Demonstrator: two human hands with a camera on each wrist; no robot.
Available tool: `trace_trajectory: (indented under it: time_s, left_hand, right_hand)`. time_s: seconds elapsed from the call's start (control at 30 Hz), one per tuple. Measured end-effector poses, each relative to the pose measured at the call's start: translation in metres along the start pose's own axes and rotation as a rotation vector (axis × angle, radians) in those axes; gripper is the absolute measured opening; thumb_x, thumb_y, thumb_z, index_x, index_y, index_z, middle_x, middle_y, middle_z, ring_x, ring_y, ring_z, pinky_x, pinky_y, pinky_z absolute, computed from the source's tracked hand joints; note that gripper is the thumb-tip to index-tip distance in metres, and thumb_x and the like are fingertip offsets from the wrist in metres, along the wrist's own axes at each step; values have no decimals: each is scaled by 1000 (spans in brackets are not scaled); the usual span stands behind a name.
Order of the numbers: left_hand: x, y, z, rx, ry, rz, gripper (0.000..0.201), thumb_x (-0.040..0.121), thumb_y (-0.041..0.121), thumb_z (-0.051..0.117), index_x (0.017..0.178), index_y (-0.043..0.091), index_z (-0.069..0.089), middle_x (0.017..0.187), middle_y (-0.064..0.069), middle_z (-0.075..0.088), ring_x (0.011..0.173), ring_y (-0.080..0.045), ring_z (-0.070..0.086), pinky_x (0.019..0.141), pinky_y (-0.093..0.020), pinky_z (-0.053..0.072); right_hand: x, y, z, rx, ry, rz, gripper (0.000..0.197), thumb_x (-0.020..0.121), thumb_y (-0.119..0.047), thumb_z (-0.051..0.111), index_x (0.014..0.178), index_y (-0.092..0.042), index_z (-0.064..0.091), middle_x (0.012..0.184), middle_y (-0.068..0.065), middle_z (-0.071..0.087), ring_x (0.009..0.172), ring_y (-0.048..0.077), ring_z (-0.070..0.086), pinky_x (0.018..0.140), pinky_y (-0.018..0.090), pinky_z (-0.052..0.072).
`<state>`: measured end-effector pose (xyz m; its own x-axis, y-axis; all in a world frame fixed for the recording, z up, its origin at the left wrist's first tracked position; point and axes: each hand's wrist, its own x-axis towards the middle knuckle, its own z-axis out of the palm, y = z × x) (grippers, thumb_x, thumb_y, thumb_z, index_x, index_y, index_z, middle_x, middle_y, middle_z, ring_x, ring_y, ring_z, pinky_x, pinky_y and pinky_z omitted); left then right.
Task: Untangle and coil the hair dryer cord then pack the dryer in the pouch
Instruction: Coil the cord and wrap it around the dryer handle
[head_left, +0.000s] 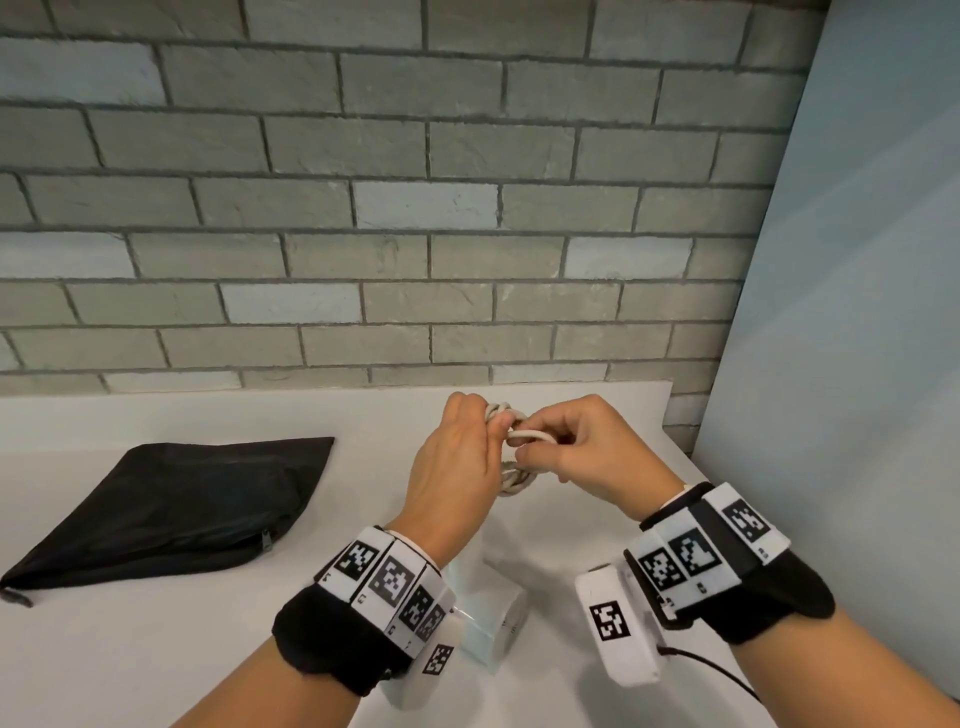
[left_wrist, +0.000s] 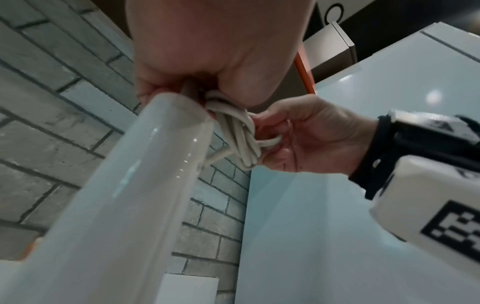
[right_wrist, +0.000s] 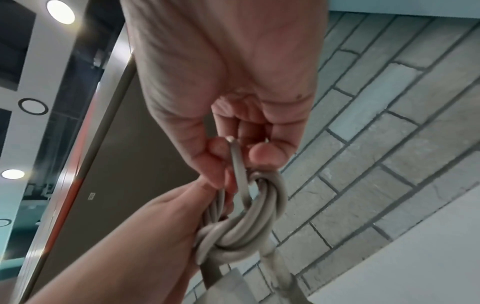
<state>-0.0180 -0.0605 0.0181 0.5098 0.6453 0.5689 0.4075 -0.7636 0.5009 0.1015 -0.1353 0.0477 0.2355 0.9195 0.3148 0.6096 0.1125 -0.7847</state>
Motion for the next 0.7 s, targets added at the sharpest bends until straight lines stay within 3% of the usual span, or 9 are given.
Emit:
trace_trajectory:
  time_s: [0.1, 0.2, 0.27, 0.33, 0.43, 0.53, 0.7]
  left_hand:
    - [2, -2, -2, -18, 36, -15, 26, 96, 36, 29, 91, 13, 42, 91, 2, 38, 70, -18, 43, 56, -23, 25]
    - [4, -5, -2, 12, 56, -11, 28, 96, 35, 29, 92, 11, 42, 91, 1, 38, 69, -19, 44, 58, -25, 30]
    - [3, -6, 0, 27, 53, -1, 31, 96, 36, 27, 94, 10, 43, 90, 2, 38, 67, -19, 44, 57, -27, 31]
    - [2, -6, 1, 20, 47, 10, 28, 96, 37, 28, 91, 13, 42, 86, 3, 42, 66, -19, 46, 57, -27, 32]
    - [2, -8, 3, 0, 24, 52, 22, 96, 36, 30, 86, 17, 37, 78, 4, 47, 65, -18, 48, 54, -26, 30]
    - [3, -14, 0, -42, 30, 47, 26, 96, 36, 31, 88, 13, 41, 82, 1, 48, 68, -21, 50, 57, -29, 35]
    - [3, -15, -1, -69, -21, 72, 27, 93, 35, 39, 93, 8, 43, 93, 1, 37, 71, -21, 45, 63, -29, 34]
  right_hand:
    - [-1, 8, -4, -14, 18, -7, 12, 81, -16, 64, 77, -7, 71, 73, 23, 67, 65, 32, 57, 68, 41, 50]
    - [-5, 8, -3, -4, -1, -30, 18, 87, -17, 57, 80, -5, 67, 80, 23, 67, 76, 36, 59, 78, 45, 49]
    - [-7, 5, -1, 90, -7, -9, 26, 92, -15, 48, 75, -2, 61, 75, 18, 64, 67, 28, 55, 76, 38, 48]
    - [-8, 1, 1, 337, -42, 65, 34, 96, -14, 39, 66, -7, 54, 65, 7, 55, 63, 17, 51, 72, 30, 47]
    - [-10, 1, 4, 635, -68, 118, 37, 94, -15, 41, 58, -14, 50, 58, 1, 49, 61, 16, 50, 70, 26, 45]
    - [-10, 5, 1, 622, -49, 81, 17, 89, -11, 49, 72, -8, 53, 67, 8, 59, 65, 15, 60, 68, 24, 52]
    - [-4, 7, -1, 458, 174, 15, 19, 91, -8, 49, 73, -9, 57, 48, -5, 57, 49, 6, 56, 53, 16, 48]
